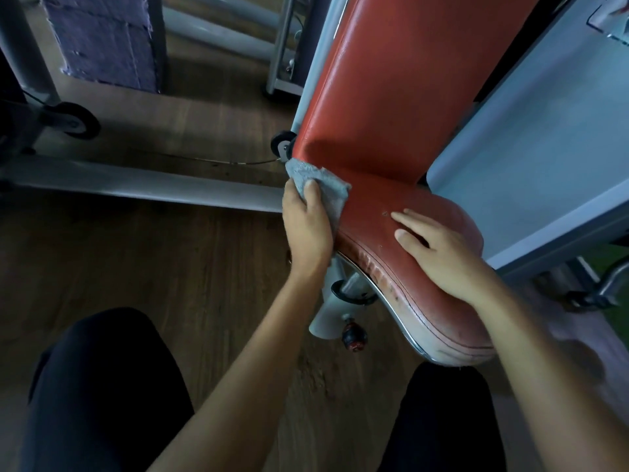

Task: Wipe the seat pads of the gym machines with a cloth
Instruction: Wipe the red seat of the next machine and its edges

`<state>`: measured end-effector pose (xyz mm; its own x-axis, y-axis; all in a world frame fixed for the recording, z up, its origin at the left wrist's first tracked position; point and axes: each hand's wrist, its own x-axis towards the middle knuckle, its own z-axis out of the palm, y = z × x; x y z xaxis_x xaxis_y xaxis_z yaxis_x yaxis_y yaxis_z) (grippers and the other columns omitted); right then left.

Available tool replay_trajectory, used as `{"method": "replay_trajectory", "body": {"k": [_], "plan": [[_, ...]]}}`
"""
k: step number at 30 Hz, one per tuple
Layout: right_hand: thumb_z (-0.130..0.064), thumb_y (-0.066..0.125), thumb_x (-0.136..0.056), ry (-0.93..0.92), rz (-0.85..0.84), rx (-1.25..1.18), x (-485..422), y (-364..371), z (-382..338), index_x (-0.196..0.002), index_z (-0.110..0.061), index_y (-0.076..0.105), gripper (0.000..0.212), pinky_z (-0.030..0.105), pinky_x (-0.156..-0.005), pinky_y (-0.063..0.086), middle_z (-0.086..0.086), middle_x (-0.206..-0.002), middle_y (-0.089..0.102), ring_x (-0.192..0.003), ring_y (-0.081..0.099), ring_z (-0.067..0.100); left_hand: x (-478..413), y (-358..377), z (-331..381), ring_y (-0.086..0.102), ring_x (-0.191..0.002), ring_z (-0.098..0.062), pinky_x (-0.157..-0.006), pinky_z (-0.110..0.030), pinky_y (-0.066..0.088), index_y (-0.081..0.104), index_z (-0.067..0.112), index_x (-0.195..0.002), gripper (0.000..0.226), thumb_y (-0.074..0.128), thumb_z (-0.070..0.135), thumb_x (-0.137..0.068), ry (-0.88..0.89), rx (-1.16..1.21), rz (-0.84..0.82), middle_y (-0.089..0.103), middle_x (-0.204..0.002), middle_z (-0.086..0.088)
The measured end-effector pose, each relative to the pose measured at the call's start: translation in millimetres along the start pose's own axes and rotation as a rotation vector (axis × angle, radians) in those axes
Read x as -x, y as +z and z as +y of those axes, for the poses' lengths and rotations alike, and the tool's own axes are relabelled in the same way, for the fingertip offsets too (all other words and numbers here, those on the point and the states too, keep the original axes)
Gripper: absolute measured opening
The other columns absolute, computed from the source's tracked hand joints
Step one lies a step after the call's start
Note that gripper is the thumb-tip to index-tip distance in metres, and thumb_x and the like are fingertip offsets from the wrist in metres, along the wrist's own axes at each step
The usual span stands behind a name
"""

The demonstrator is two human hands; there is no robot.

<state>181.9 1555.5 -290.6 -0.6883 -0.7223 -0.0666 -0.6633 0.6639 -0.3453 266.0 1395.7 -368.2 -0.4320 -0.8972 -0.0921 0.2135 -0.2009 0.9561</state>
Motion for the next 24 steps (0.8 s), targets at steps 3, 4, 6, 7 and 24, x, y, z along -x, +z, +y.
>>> {"method": "replay_trajectory", "body": {"k": [3,4,6,7,24], "plan": [[-0.046,0.045,-0.1,-0.003,0.029,-0.052,25,-3,11,-0.142,-0.041,0.048,0.043,0.023,-0.113,0.02,-0.021,-0.154,0.036,-0.142,0.028,-0.002,40,13,-6,0.029,-0.145,-0.017,-0.12,-0.042,0.025,0.028,0.018,-0.152,0.052,0.037,0.035,-0.104,0.087,-0.033,0.093,0.034,-0.156,-0.005],[-0.046,0.044,-0.1,-0.006,0.042,-0.067,30,-2,14,-0.142,-0.041,0.048,0.042,0.022,-0.112,0.019,-0.023,-0.153,0.036,-0.142,0.028,-0.004,51,19,-8,0.013,-0.15,-0.014,-0.124,-0.036,0.013,0.015,0.015,-0.156,0.057,0.035,0.032,-0.106,0.068,-0.05,0.111,0.017,-0.163,-0.004],[-0.044,0.043,-0.101,-0.012,0.076,-0.074,32,2,17,-0.142,-0.04,0.049,0.041,0.021,-0.111,0.019,-0.021,-0.153,0.037,-0.142,0.029,-0.003,76,32,-9,-0.009,-0.15,-0.003,-0.121,-0.02,-0.003,-0.004,0.014,-0.157,0.064,0.032,0.03,-0.107,0.047,-0.069,0.114,-0.008,-0.165,0.001],[-0.042,0.043,-0.102,-0.017,0.093,-0.074,30,4,17,-0.142,-0.038,0.051,0.041,0.021,-0.112,0.02,-0.018,-0.153,0.039,-0.142,0.03,-0.002,87,37,-11,-0.016,-0.147,0.001,-0.118,-0.015,-0.006,-0.011,0.016,-0.156,0.066,0.031,0.032,-0.107,0.055,-0.076,0.098,-0.017,-0.164,0.004],[-0.037,0.047,-0.1,-0.134,-0.059,-0.218,1,-5,35,-0.132,-0.049,0.049,0.034,0.028,-0.121,0.019,-0.017,-0.152,0.04,-0.141,0.031,-0.004,146,51,7,-0.018,-0.142,0.01,-0.117,-0.016,-0.006,-0.011,0.026,-0.155,0.064,0.032,0.029,-0.107,-0.132,-0.025,-0.062,-0.021,-0.161,0.016]]}}
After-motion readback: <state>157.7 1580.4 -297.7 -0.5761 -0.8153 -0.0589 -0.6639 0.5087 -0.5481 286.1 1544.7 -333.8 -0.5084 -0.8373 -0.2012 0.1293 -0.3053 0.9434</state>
